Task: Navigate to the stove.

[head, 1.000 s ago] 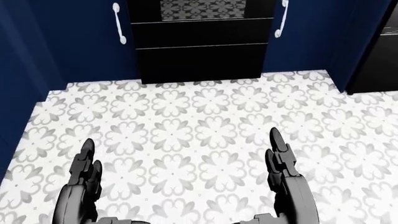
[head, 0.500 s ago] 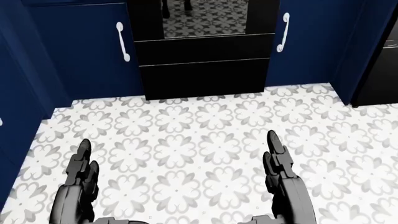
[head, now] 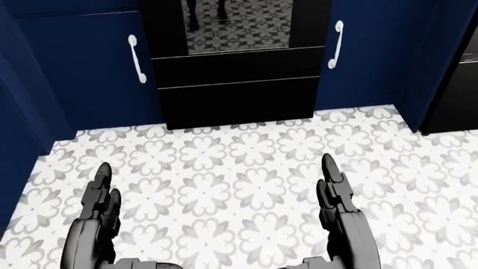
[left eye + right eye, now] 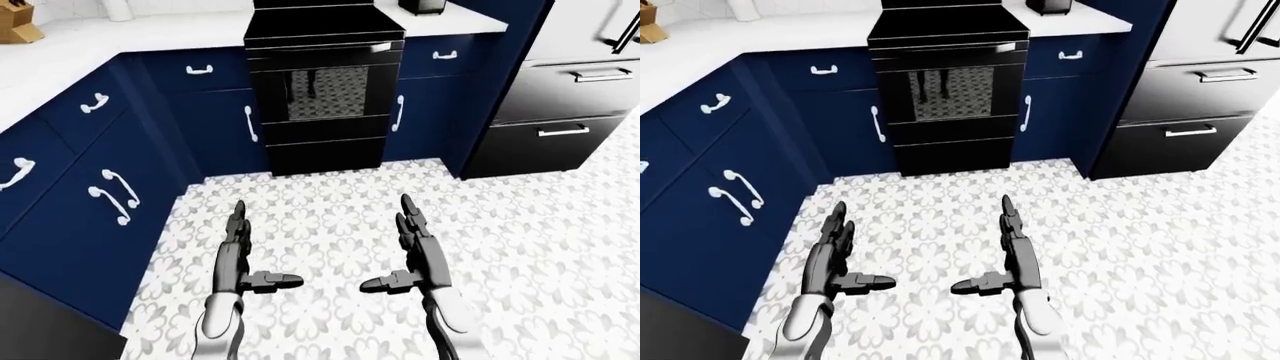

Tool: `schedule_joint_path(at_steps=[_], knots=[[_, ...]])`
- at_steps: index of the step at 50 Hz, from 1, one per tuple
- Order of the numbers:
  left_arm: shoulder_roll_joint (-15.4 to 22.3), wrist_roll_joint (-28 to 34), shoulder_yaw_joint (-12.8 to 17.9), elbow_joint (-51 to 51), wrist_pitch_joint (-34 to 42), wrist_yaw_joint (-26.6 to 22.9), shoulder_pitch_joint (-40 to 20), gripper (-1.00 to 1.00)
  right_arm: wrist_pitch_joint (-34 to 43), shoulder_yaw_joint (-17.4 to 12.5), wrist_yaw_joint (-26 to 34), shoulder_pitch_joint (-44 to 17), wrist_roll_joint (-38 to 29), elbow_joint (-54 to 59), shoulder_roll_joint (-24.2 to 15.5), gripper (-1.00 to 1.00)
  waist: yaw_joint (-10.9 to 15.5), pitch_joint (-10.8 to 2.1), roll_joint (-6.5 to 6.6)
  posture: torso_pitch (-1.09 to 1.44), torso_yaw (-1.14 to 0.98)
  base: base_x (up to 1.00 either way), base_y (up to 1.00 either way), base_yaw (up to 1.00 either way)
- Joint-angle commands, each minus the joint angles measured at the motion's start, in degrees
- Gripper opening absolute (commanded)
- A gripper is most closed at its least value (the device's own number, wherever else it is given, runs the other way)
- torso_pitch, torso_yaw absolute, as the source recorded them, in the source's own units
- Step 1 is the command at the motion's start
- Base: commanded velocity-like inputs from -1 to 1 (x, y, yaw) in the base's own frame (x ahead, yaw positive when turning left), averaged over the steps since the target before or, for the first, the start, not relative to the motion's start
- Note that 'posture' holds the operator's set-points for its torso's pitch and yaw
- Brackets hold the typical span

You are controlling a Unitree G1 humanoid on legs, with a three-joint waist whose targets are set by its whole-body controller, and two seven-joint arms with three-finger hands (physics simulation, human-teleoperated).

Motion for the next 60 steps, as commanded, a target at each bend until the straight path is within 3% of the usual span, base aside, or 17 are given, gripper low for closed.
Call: schedule_joint_path(at_steps=[1, 8, 11, 12, 15, 20, 24, 33, 38, 39, 40, 47, 49, 51, 52, 54, 60], knots=[[-0.21, -0.11, -0.54, -2.55, -1.55, -0.07, -0.96, 1.00, -1.52, -0.79, -0.15, -0.85, 0.23, -2.95, -0.47, 1.00, -0.24, -0.85, 0.44, 0.00, 0.00, 0.19, 0.00, 0.00], [-0.21, -0.11, -0.54, -2.55, -1.55, -0.07, -0.96, 1.00, -1.15, -0.79, -0.19, -0.77, 0.32, -3.38, -0.46, 1.00, 0.44, -0.71, -3.20, 0.00, 0.00, 0.19, 0.00, 0.00], [-0.21, -0.11, -0.54, -2.55, -1.55, -0.07, -0.96, 1.00, -1.77, -0.91, -0.09, -1.15, 0.42, -2.31, -0.53, 1.00, 0.33, -1.85, -7.79, 0.00, 0.00, 0.19, 0.00, 0.00], [-0.21, -0.11, -0.54, -2.55, -1.55, -0.07, -0.96, 1.00, -1.64, -0.83, -0.11, -1.00, 0.36, -2.60, -0.50, 1.00, -0.42, -1.51, -5.63, 0.00, 0.00, 0.19, 0.00, 0.00], [-0.21, -0.11, -0.54, -2.55, -1.55, -0.07, -0.96, 1.00, -1.55, -0.78, -0.10, -0.82, 0.36, -2.86, -0.49, 1.00, -0.92, -1.13, -5.80, 0.00, 0.00, 0.18, 0.00, 0.00], [-0.21, -0.11, -0.54, -2.55, -1.55, -0.07, -0.96, 1.00, -1.70, -0.68, -0.03, -0.66, 0.28, -2.96, -0.47, 1.00, -0.98, -0.50, -3.24, 0.00, 0.00, 0.19, 0.00, 0.00], [-0.21, -0.11, -0.54, -2.55, -1.55, -0.07, -0.96, 1.00, -1.61, -0.64, -0.04, -0.67, 0.26, -3.12, -0.45, 1.00, -1.14, -1.58, 1.96, 0.00, 0.00, 0.18, 0.00, 0.00], [-0.21, -0.11, -0.54, -2.55, -1.55, -0.07, -0.96, 1.00, -1.70, -0.73, -0.11, -0.81, 0.38, -2.86, -0.44, 1.00, 0.28, -0.94, -2.09, 0.00, 0.00, 0.18, 0.00, 0.00], [-0.21, -0.11, -0.54, -2.55, -1.55, -0.07, -0.96, 1.00, -1.66, -0.72, -0.04, -0.69, 0.39, -3.07, -0.48, 1.00, 0.61, -2.41, -6.97, 0.00, 0.00, 0.16, 0.00, 0.00], [-0.21, -0.11, -0.54, -2.55, -1.55, -0.07, -0.96, 1.00, -1.48, -0.68, -0.05, -0.61, 0.38, -3.34, -0.46, 1.00, -0.33, -1.54, -5.65, 0.00, 0.00, 0.15, 0.00, 0.00], [-0.21, -0.11, -0.54, -2.55, -1.55, -0.07, -0.96, 1.00, -1.60, -0.80, -0.04, -0.87, 0.49, -2.91, -0.48, 1.00, -0.20, -1.09, -6.26, 0.00, 0.00, 0.13, 0.00, 0.00], [-0.21, -0.11, -0.54, -2.55, -1.55, -0.07, -0.96, 1.00, -1.02, -0.65, -0.02, -0.63, 0.41, -3.73, -0.46, 1.00, -0.76, -1.07, -2.96, 0.00, 0.00, 0.08, 0.00, 0.00], [-0.21, -0.11, -0.54, -2.55, -1.55, -0.07, -0.96, 1.00, -1.76, -0.81, 0.00, -0.95, 0.46, -2.69, -0.50, 1.00, -0.90, -1.08, -0.93, 0.00, 0.00, 0.07, 0.00, 0.00], [-0.21, -0.11, -0.54, -2.55, -1.55, -0.07, -0.96, 1.00, -0.92, -0.71, -0.14, -0.67, 0.41, -3.77, -0.42, 1.00, -0.81, -2.24, 2.80, 0.00, 0.00, 0.07, 0.00, 0.00], [-0.21, -0.11, -0.54, -2.55, -1.55, -0.07, -0.96, 1.00, -1.67, -0.90, -0.10, -1.12, 0.51, -2.53, -0.50, 1.00, -0.18, -1.65, -0.49, 0.00, 0.00, 0.06, 0.00, 0.00], [-0.21, -0.11, -0.54, -2.55, -1.55, -0.07, -0.96, 1.00, -1.23, -0.93, -0.17, -1.06, 0.57, -2.96, -0.50, 1.00, 0.04, -1.62, 0.47, 0.00, 0.00, 0.07, 0.00, 0.00], [-0.21, -0.11, -0.54, -2.55, -1.55, -0.07, -0.96, 1.00, -2.12, -0.96, 0.01, -1.22, 0.56, -2.00, -0.60, 1.00, 0.16, -1.59, -2.58, 0.00, 0.00, 0.08, 0.00, 0.00]])
